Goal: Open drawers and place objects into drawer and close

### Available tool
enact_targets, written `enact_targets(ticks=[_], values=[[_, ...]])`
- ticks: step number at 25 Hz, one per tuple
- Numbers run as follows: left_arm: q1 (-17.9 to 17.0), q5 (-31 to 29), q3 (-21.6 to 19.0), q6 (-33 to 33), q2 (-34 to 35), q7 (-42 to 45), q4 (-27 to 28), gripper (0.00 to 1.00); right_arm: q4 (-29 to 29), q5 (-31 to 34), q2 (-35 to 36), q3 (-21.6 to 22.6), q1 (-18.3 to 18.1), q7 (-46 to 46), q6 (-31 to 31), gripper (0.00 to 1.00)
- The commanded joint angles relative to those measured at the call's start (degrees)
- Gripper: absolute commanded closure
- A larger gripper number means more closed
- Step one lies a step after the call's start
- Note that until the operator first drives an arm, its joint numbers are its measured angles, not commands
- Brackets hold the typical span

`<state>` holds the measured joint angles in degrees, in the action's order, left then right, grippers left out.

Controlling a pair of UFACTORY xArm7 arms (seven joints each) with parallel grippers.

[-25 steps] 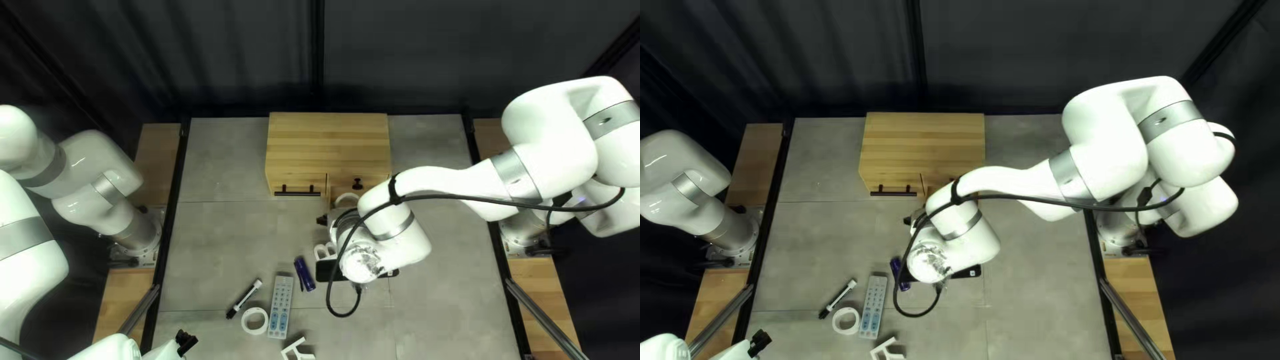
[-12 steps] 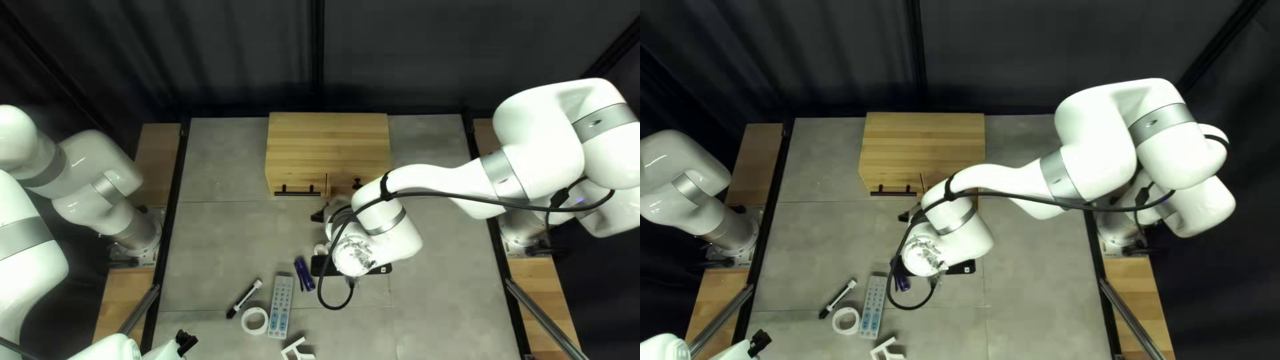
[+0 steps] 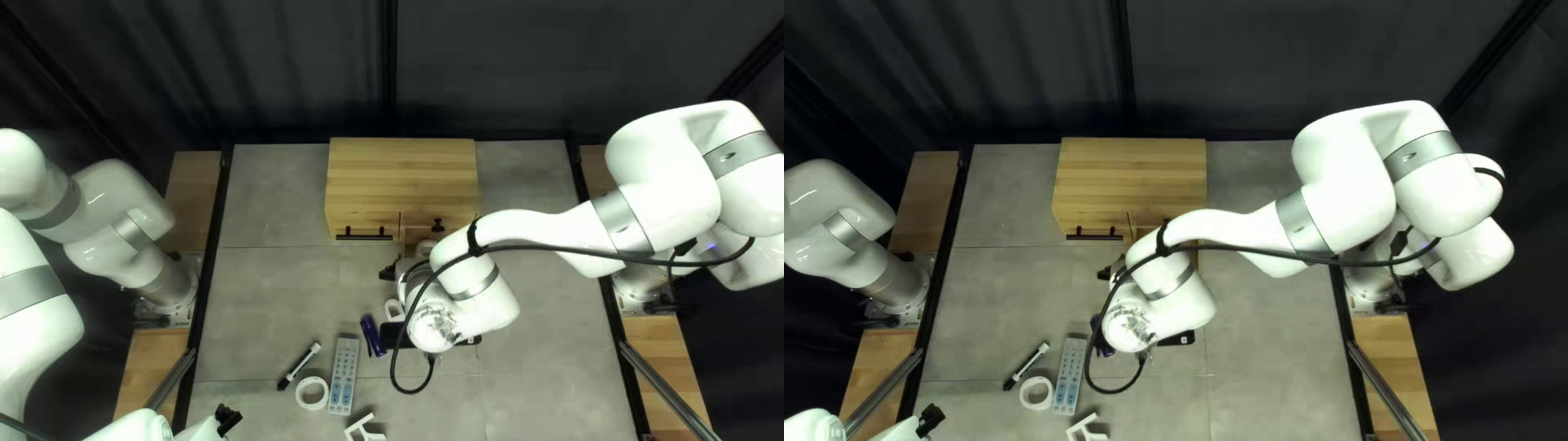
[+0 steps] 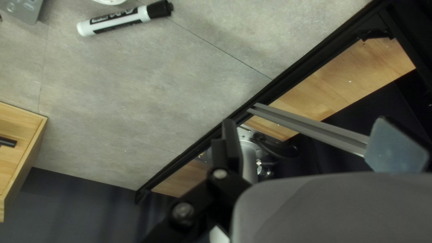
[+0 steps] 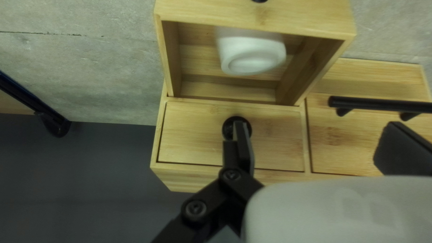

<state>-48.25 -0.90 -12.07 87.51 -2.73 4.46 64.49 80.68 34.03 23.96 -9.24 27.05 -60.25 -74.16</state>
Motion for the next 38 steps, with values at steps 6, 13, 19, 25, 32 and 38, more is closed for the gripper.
enact_targets(ticks=[6, 13, 19, 25, 32, 38], values=[[0.0, 0.0, 0.0, 0.0, 0.0, 0.0, 0.0, 0.00, 2.9, -1.8, 4.6, 2.3, 0.2, -0.8, 6.0, 0.00], [0.0, 0.0, 0.0, 0.0, 0.0, 0.0, 0.0, 0.00, 3.6, -3.0, 7.1, 3.5, -1.5, -5.9, 8.4, 0.00], [0.0, 0.0, 0.0, 0.0, 0.0, 0.0, 0.0, 0.00, 1.0, -3.9, 7.1, 4.1, -2.7, -7.0, 11.8, 0.00], [0.0, 0.0, 0.0, 0.0, 0.0, 0.0, 0.0, 0.00, 0.4, -5.0, 8.4, 4.8, -3.4, -7.2, 15.0, 0.00], [0.0, 0.0, 0.0, 0.0, 0.0, 0.0, 0.0, 0.00, -1.1, -5.1, 8.8, 4.9, -4.2, -7.5, 17.8, 0.00], [0.0, 0.0, 0.0, 0.0, 0.0, 0.0, 0.0, 0.00, -1.9, -4.8, 9.0, 4.6, -4.9, -7.5, 19.8, 0.00]])
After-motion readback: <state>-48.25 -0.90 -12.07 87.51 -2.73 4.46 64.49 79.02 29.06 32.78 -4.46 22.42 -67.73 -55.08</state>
